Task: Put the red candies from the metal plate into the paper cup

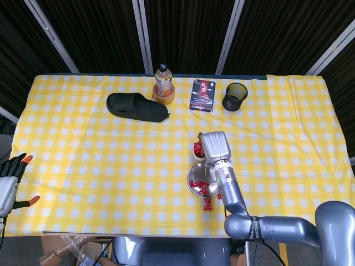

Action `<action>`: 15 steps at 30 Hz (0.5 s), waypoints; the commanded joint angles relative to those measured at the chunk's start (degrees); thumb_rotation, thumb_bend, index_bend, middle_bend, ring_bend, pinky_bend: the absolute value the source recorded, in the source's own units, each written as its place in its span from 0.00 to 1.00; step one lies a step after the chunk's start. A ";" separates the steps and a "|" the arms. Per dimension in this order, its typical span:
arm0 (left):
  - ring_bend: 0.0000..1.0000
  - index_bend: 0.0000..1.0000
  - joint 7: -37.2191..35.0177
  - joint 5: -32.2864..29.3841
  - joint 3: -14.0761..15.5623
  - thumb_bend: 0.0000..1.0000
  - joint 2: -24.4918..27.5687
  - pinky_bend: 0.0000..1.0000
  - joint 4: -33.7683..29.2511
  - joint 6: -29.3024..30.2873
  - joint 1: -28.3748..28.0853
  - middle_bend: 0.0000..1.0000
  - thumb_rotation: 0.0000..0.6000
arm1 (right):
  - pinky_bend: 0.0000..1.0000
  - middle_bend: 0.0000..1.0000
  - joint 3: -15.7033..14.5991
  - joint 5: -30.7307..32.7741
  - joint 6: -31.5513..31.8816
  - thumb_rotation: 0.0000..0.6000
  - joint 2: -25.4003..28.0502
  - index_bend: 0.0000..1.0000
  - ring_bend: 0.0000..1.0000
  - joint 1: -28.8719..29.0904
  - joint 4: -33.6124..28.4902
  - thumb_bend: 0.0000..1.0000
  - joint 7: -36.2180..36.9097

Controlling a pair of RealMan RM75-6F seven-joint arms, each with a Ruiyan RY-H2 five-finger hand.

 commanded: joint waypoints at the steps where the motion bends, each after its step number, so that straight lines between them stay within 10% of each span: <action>1: 0.00 0.01 0.01 -0.06 -0.01 0.05 -0.01 0.00 -0.01 -0.02 0.01 0.00 1.00 | 0.98 0.86 -0.38 -0.11 -0.12 1.00 -0.64 0.51 0.92 0.08 0.56 0.56 0.29; 15: 0.00 0.01 -0.13 0.02 0.03 0.05 0.08 0.00 -0.06 -0.05 0.01 0.00 1.00 | 0.98 0.86 -1.69 -0.43 0.42 1.00 -1.21 0.45 0.92 -0.01 2.73 0.56 -0.30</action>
